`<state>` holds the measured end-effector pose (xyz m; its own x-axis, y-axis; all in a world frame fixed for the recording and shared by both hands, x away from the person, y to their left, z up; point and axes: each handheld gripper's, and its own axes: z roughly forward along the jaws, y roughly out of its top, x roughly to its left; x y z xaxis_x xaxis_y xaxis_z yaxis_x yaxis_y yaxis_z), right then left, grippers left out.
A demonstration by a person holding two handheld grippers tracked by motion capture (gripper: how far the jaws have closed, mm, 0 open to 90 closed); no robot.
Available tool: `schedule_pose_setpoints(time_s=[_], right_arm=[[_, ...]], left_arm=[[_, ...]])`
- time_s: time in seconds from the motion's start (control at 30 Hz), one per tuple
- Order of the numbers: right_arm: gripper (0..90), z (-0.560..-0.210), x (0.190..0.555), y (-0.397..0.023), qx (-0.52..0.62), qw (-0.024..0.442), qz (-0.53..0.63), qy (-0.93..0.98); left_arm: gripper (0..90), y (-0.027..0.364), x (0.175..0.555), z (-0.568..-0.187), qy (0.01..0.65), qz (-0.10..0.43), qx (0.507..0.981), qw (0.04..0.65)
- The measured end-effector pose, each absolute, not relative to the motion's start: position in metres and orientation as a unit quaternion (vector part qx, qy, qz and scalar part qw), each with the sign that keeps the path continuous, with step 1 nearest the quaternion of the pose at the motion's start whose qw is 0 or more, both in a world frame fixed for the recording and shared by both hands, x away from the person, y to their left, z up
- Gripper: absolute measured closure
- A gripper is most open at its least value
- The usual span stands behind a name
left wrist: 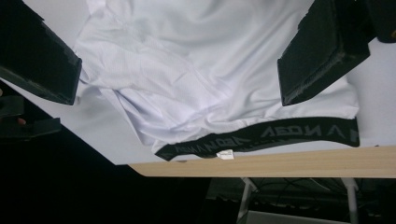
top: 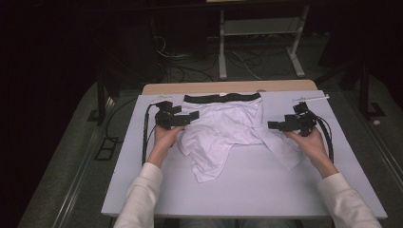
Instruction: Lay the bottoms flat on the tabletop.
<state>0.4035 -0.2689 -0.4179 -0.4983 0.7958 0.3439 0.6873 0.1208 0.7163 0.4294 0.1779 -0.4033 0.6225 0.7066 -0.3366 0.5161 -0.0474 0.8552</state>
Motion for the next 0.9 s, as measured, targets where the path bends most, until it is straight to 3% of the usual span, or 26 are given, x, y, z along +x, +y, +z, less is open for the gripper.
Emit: schedule_pose_setpoints(time_s=[0.9], right_arm=[[28.0,-0.434,0.308,-0.301,0.491,0.049,0.413,0.766]], left_arm=[[0.0,0.148,0.391,-0.413,0.389,0.065,0.75,0.531]])
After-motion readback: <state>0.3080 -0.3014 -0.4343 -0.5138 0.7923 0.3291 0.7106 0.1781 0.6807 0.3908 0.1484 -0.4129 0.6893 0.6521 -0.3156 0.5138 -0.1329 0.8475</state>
